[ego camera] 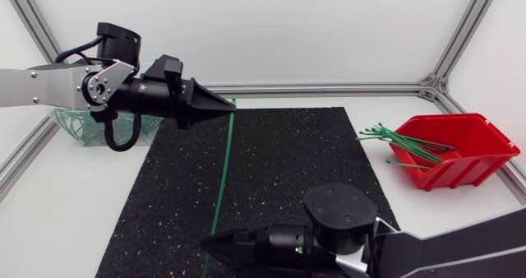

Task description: Take a green cable tie from the red box, thread the tail through the head to close it, then place it in the transparent bin on the left.

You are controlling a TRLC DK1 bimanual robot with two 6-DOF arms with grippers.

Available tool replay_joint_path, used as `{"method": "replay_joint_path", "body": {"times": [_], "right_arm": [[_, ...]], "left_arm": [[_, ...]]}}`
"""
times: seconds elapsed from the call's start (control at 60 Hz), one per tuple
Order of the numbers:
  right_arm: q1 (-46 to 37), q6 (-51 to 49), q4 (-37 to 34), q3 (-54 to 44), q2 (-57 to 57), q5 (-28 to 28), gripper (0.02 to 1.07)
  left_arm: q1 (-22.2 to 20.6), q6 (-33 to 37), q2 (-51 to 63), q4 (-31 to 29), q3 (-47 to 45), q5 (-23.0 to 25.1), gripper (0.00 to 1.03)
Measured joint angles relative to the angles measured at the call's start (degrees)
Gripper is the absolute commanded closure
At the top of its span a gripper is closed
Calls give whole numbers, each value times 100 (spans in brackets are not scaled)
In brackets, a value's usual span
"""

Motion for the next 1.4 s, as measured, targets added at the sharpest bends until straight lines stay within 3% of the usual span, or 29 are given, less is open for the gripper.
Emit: {"method": "replay_joint_path", "body": {"times": [0.15, 0.25, 0.333, 0.45, 0.5, 0.55, 1.0, 1.1, 1.4], "right_arm": [[44, 22, 7, -46, -2, -22, 25], [52, 33, 59, -50, -2, -68, 25], [52, 76, 111, -52, -2, -87, 25], [52, 111, 131, -103, -2, -111, 25], [52, 131, 131, -142, -2, -133, 36], [52, 133, 131, -157, -2, -136, 40], [-168, 153, 131, -162, -15, -190, 46], [-225, 175, 131, -144, -76, -262, 58], [-234, 269, 131, -140, -229, -278, 80]], "left_arm": [[107, -162, -7, 50, -11, 122, 100], [157, -455, -103, 472, -151, 125, 100], [177, -1045, -260, 1355, -407, 133, 100], [223, -2240, -352, 3062, -739, 149, 100], [243, -2581, -352, 3285, -800, 155, 100], [251, -2750, -352, 3294, -822, 157, 100], [251, -2933, -352, 3156, -828, 208, 100], [258, -2933, -350, 3156, -828, 208, 100], [289, -2933, -247, 3110, -828, 251, 100]]}}
